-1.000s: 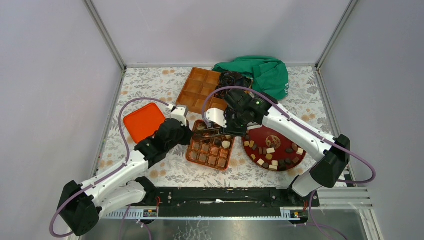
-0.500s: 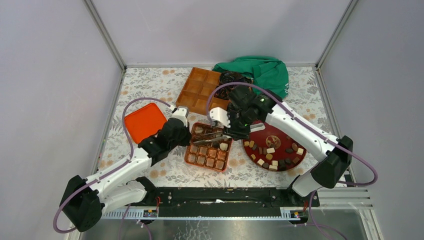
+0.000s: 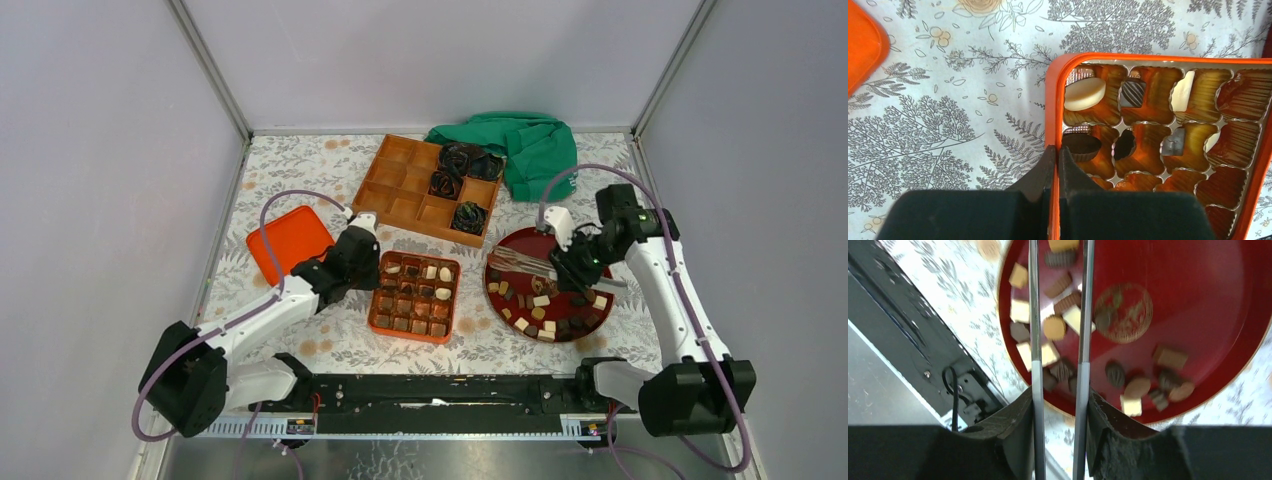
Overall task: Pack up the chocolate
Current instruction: Place the fake chocolate in the packing box, then pick up the fake chocolate from the plate.
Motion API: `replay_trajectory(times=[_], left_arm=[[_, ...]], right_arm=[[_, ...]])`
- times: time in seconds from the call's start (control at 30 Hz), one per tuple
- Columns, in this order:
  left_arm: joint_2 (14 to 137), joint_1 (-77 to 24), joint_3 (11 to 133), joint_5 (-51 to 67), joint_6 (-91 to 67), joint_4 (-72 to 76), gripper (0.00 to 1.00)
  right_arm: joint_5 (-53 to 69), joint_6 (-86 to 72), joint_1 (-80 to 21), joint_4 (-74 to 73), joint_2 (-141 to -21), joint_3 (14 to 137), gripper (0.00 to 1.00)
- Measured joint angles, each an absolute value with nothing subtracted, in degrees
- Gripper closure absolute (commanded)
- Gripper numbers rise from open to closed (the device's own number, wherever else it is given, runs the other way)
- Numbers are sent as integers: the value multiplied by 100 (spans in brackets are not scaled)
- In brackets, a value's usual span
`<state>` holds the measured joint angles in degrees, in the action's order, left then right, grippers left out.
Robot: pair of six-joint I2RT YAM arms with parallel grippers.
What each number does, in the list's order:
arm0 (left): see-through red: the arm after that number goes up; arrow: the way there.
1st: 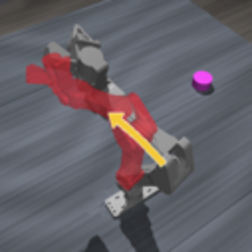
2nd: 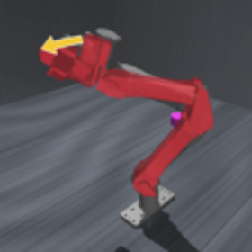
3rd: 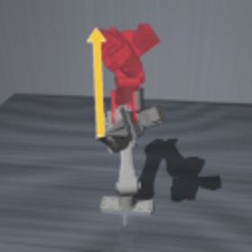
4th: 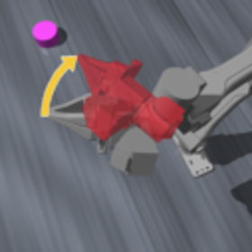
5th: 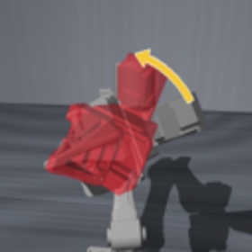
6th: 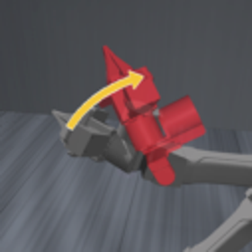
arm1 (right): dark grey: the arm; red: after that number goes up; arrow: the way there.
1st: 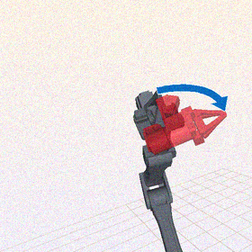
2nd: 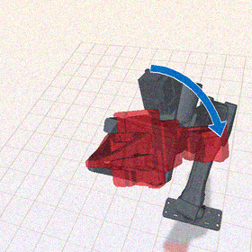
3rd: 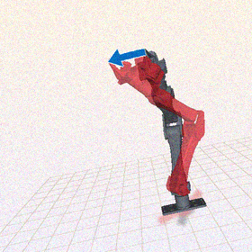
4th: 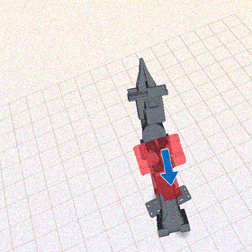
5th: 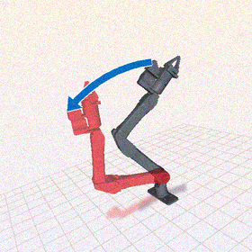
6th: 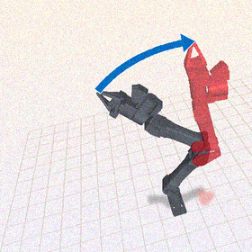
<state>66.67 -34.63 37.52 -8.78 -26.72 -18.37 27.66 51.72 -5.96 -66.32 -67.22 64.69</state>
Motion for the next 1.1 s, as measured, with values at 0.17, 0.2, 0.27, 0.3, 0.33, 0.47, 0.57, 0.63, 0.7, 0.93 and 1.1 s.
replay_trajectory(times=[0.17,0.2,0.27,0.3,0.33,0.47,0.57,0.63,0.7,0.93,1.1], left_arm=[[6930,-3444,3830,-766,-2718,-1990,91],[6958,-3444,3846,-757,-2724,-2029,89],[6967,-3444,3854,-746,-2742,-2067,82],[6967,-3444,3854,-746,-2755,-2067,76],[6967,-3444,3854,-742,-2755,-2067,72],[6949,-3433,3924,-733,-2794,-2067,54],[6842,-3406,3988,-731,-2792,-2058,41],[6654,-3389,3994,-751,-2770,-2060,31],[6414,-3367,3994,-757,-2692,-2056,23],[5094,-3367,3983,-681,-2067,-1859,1],[4060,-3365,3804,-504,-1302,-1634,1]], right_arm=[[2353,5623,93,-6919,-6687,6073,58],[2274,5693,126,-6976,-6646,6027,57],[2130,5815,139,-7120,-6510,5951,57],[2058,5861,141,-7183,-6442,5922,57],[1990,5907,141,-7240,-6372,5889,57],[1697,6045,141,-7483,-6195,5730,56],[1503,6082,141,-7559,-6149,5618,56],[1378,6090,145,-7612,-6119,5592,56],[1264,6099,152,-7636,-6064,5592,56],[987,6213,320,-7856,-5833,5599,56],[808,6436,670,-7913,-5817,5607,57]])
